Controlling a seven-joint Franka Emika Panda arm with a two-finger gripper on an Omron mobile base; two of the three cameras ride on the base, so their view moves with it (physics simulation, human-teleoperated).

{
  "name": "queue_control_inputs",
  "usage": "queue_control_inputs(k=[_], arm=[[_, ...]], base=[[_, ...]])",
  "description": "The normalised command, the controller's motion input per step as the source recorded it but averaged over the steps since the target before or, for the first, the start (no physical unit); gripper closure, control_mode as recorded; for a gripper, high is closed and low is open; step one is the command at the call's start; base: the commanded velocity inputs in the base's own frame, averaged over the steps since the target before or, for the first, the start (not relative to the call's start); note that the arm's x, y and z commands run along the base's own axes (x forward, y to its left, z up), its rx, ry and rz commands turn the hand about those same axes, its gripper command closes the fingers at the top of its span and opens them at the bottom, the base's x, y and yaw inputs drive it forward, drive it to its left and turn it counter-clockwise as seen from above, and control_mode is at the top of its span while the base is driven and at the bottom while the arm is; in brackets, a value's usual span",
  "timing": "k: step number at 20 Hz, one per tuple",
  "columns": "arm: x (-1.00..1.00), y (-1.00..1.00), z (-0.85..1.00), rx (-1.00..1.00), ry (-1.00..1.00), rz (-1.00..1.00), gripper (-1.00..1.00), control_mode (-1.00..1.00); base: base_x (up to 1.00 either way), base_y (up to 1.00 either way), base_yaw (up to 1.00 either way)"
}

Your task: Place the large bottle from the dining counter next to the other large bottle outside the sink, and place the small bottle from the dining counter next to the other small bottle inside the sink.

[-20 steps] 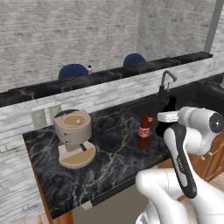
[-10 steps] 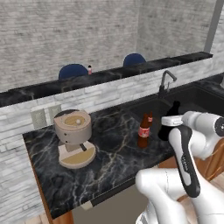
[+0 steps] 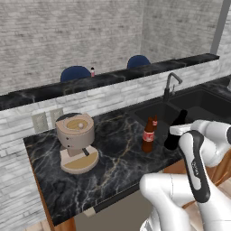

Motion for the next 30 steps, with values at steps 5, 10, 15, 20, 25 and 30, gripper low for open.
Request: queue_control_inputs(k=[5,10,15,20,25,30], arm=[[0.00,0.00,-0.26,0.00,-0.01,0.02,1.00,-1.00],[0.01,-0.01,-0.18,0.00,0.00,0.02,1.00,-1.00],[0.09,-0.02,-0.04,0.00,-0.01,0.00,1.00,-1.00],[0.21,0.02,-0.15,0.00,0.00,0.00,1.00,-1.00],[0.15,0.05,-0.28,-0.02,0.00,0.00,1.00,-1.00],[0.03,0.08,-0.19,-0.03,-0.01,0.00,1.00,-1.00]], base=[[0.00,0.00,0.00],[0.00,0.00,0.00],[0.00,0.00,0.00],[0.00,0.00,0.00],[0.00,0.00,0.00],[0.00,0.00,0.00]])
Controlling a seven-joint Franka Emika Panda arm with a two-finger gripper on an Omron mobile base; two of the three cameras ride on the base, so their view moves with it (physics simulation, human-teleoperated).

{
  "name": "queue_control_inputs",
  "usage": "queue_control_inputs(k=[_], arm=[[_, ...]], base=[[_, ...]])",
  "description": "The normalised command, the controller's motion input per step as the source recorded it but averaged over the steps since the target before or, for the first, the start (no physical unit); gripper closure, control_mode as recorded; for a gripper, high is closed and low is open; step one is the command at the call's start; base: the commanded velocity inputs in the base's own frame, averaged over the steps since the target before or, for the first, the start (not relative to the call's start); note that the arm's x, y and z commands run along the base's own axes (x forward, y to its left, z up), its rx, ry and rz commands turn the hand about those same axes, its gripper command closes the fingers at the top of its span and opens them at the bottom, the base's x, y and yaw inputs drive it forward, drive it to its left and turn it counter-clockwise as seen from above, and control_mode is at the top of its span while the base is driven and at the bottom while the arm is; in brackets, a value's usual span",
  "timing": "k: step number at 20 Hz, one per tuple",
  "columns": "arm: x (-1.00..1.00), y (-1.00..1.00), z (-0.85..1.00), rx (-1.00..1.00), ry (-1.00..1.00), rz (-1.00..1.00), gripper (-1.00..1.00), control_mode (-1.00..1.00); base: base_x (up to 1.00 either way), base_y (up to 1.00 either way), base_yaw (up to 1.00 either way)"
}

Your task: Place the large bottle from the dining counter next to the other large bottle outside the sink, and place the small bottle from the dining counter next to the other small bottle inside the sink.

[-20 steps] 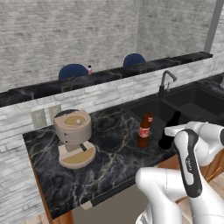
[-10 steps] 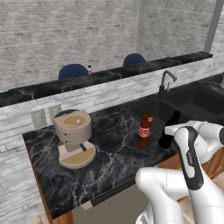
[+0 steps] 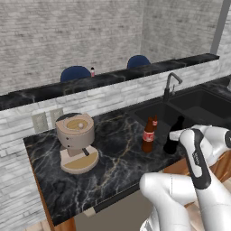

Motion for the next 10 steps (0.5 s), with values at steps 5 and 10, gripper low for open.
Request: queue_control_inputs(k=[5,10], arm=[[0.00,0.07,-0.13,-0.03,-0.04,0.00,1.00,-1.00],[0.00,0.24,-0.14,-0.05,-0.05,0.00,1.00,-1.00]], base=[[0.00,0.00,0.00],[0.00,0.00,0.00]])
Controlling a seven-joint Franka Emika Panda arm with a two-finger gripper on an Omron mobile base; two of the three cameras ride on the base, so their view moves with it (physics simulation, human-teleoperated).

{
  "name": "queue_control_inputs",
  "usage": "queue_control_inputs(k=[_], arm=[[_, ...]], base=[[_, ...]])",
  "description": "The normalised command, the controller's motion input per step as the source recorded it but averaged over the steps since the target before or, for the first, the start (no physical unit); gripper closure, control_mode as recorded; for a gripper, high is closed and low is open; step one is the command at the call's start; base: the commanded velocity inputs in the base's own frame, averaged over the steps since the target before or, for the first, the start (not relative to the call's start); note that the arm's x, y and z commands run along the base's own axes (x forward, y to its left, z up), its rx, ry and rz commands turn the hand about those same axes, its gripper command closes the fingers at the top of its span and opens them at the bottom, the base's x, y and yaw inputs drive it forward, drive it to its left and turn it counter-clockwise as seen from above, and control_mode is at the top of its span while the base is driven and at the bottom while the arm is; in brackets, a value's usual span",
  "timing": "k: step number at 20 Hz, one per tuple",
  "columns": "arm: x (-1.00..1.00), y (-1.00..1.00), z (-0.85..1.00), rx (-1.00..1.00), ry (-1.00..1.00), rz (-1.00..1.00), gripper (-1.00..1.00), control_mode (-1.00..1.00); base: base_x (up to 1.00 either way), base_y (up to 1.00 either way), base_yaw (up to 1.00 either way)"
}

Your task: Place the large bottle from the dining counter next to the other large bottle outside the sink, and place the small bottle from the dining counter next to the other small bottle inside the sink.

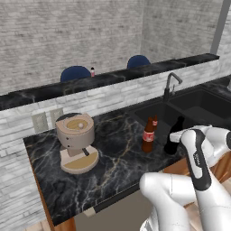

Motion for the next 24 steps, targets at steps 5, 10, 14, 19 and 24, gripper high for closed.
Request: queue_control_inputs(k=[5,10,14,19,24], arm=[[0.01,0.38,-0.13,-0.07,-0.03,0.00,1.00,-1.00],[0.02,0.26,-0.13,-0.06,-0.04,0.00,1.00,-1.00],[-0.02,0.16,-0.13,-0.02,-0.07,0.01,1.00,-1.00],[-0.08,0.04,-0.15,0.00,-0.07,0.01,1.00,-1.00],[0.00,0.15,-0.28,0.00,-0.03,0.02,1.00,-1.00]], base=[[0.00,0.00,0.00],[0.00,0.00,0.00],[0.00,0.00,0.00],[0.00,0.00,0.00],[0.00,0.00,0.00]])
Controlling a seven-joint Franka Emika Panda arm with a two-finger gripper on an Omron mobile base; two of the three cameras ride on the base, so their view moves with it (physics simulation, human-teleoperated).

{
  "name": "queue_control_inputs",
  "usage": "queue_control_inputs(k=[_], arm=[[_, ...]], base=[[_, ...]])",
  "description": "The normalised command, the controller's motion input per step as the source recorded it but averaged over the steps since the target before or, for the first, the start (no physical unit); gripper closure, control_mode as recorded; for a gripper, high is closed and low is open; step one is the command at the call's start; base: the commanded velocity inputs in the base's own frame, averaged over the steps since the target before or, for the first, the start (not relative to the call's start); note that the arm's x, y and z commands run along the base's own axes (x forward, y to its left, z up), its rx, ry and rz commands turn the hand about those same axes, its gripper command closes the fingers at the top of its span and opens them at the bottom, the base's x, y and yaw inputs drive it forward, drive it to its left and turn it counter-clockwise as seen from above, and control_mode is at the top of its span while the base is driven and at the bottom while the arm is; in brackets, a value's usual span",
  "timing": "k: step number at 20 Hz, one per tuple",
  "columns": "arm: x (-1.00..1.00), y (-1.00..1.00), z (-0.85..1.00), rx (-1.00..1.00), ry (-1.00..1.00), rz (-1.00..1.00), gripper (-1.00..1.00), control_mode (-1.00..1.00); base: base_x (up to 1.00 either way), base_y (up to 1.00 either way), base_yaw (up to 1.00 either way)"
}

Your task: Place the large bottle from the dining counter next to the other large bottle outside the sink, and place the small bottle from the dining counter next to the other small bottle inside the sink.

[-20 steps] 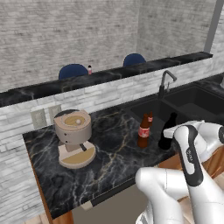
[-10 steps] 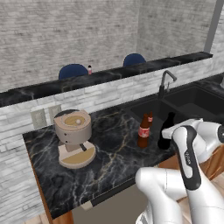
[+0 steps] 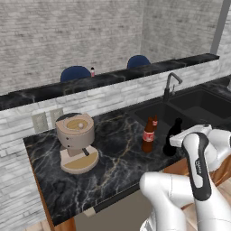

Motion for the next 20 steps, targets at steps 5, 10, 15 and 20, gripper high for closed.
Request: queue_control_inputs(k=[5,10,15,20], arm=[[0.07,0.26,-0.24,0.00,-0.04,0.01,1.00,-1.00],[0.13,0.23,-0.26,0.00,-0.05,0.01,1.00,-1.00],[0.11,0.19,-0.31,0.00,-0.06,0.01,1.00,-1.00],[0.10,0.23,-0.41,0.00,-0.05,0.01,1.00,-1.00]], base=[[0.00,0.00,0.00],[0.00,0.00,0.00],[0.00,0.00,0.00],[0.00,0.00,0.00]])
